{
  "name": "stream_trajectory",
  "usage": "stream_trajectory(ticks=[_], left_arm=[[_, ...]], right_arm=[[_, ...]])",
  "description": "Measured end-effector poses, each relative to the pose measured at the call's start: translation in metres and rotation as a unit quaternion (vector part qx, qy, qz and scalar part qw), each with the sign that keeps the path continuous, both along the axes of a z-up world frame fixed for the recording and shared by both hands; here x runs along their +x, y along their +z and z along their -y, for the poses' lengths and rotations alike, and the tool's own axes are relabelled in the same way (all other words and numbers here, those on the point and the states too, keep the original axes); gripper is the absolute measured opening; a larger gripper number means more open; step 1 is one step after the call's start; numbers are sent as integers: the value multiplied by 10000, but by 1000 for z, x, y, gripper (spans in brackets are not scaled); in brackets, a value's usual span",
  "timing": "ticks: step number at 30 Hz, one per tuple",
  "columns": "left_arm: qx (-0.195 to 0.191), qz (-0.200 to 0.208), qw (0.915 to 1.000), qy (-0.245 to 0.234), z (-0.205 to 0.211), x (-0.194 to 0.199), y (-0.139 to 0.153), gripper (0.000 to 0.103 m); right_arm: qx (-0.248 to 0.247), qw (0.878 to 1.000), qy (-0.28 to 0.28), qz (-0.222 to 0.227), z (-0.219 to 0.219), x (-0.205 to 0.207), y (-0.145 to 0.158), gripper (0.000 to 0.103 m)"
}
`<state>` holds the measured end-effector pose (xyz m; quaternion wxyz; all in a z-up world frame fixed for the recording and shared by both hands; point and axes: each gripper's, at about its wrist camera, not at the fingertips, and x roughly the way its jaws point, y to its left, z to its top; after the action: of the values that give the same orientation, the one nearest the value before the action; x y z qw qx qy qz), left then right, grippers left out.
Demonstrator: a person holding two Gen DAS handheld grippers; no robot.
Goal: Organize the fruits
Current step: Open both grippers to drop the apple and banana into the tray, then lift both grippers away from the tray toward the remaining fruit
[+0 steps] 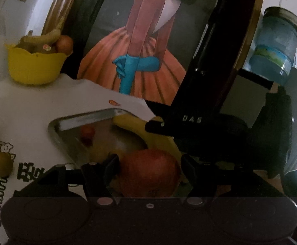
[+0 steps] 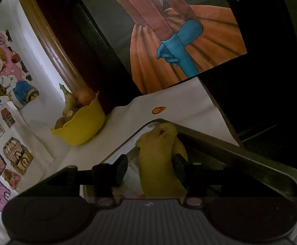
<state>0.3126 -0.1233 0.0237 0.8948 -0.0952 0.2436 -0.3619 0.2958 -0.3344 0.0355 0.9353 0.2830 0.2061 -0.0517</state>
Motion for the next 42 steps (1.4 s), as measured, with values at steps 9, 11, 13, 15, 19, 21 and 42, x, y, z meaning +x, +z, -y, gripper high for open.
stream_trajectory(ticks=[9, 11, 13, 15, 19, 21, 42], left_arm=[[-155, 74, 9990, 402, -12, -5, 3, 91], [-213, 72, 9981, 578, -16, -5, 3, 96], [-255, 54, 9972, 703, -20, -5, 3, 100], [-294, 53, 9962, 819, -23, -5, 3, 102], [-365, 69, 9942, 1009, -30, -7, 4, 102], [-409, 79, 9926, 1143, -35, -8, 4, 102], [-828, 144, 9443, 3181, -141, -67, 21, 102]], right_arm=[[59, 9999, 26, 111, 0, -2, 0, 83], [79, 9997, 78, 202, -1, -3, 2, 88], [85, 9995, 117, 271, -2, -4, 3, 94], [100, 9993, 157, 319, -3, -4, 4, 97], [162, 9989, 206, 390, -4, -5, 5, 101], [175, 9988, 212, 414, -4, -6, 6, 102], [-376, 9972, 282, 590, -37, -38, 29, 103]])
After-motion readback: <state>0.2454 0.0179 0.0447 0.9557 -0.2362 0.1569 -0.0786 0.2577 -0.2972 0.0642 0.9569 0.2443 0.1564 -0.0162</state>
